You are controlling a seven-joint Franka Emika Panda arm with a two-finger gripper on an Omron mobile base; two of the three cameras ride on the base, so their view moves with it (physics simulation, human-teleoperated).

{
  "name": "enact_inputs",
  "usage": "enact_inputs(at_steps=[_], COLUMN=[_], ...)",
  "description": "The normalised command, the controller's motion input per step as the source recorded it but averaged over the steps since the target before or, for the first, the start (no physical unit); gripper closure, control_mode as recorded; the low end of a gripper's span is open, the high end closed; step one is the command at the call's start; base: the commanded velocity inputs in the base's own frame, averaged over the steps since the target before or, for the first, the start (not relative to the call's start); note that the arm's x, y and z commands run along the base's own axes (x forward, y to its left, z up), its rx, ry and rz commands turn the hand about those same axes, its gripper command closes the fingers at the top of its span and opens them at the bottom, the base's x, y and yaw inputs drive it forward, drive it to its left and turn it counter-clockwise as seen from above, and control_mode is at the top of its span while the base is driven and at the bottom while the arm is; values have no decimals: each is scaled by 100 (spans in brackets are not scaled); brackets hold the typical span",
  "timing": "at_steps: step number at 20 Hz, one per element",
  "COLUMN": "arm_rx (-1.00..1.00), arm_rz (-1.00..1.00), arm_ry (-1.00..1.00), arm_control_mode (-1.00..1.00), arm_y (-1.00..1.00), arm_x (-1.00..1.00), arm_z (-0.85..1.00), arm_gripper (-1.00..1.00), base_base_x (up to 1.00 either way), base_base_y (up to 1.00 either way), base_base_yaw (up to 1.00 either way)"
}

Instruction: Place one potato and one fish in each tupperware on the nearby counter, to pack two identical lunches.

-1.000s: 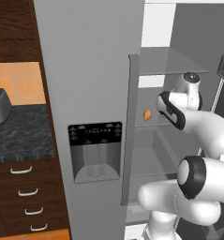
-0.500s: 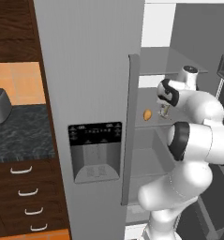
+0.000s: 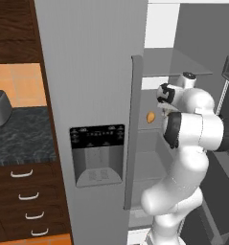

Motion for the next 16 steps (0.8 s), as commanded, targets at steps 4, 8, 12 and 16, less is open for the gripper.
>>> enact_inputs(at_steps=[4, 8, 12, 16], arm_rx=[0, 0, 0, 2], arm_rz=[0, 0, 0, 0], arm_ry=[0, 0, 0, 3], arm_control_mode=[-100, -100, -100, -100], arm_y=[-21, -22, -11, -5], arm_x=[42, 53, 69, 38], arm_z=[-31, -21, -6, -37], arm_gripper=[-100, -100, -100, 100], base_base_x=[0, 0, 0, 0], base_base_y=[0, 0, 0, 0], base_base_yaw=[0, 0, 0, 0])
